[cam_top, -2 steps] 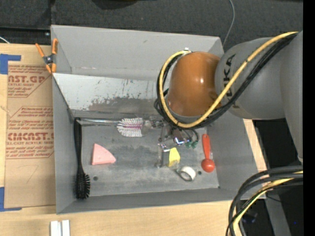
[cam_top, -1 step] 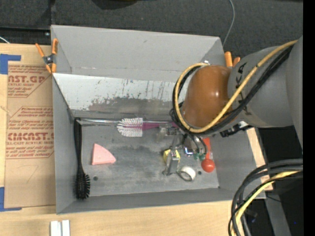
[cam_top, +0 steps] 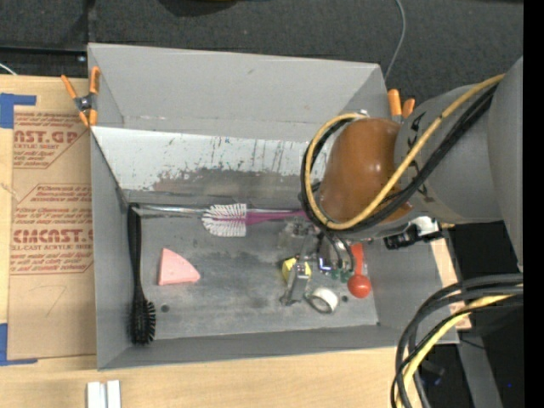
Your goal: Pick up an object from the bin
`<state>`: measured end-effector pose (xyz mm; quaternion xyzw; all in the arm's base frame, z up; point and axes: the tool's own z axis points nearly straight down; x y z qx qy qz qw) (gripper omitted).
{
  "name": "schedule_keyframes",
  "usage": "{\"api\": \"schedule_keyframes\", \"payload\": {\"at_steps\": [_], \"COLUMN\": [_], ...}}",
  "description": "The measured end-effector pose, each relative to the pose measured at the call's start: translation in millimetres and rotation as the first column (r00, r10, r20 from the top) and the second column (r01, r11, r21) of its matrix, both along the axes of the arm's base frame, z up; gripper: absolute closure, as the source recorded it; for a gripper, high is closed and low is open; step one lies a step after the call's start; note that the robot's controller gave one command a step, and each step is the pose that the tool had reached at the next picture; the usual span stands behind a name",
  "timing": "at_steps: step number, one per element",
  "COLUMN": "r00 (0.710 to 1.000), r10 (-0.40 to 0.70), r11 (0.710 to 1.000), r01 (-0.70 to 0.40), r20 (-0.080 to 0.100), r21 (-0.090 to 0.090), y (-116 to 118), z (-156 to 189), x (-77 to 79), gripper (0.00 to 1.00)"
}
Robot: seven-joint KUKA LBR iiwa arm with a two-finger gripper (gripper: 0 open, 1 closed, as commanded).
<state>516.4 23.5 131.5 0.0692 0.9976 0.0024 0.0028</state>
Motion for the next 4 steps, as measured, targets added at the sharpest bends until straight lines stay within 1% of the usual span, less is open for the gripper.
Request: {"api": "schedule_keyframes", "payload": {"at_steps": [1,2,3,4], "r00": [0.982,0.952,0.985,0.979], "r10": [0.19,0.306,0.172,0.203], "r11": [0.982,0.952,0.985,0.979], "r01": [-0.19,-0.306,-0.172,-0.203], "r20": [0.006,-0.008,0.014,0.005], "r21": [-0.002,0.0,0.0,0.0], "y": [-7,-52,-15,-32], "z": [5,-36,-2,-11], "x": [39.1,-10.8,45.9,30.3], "gripper": [0.0,0.0,0.0,0.0]}}
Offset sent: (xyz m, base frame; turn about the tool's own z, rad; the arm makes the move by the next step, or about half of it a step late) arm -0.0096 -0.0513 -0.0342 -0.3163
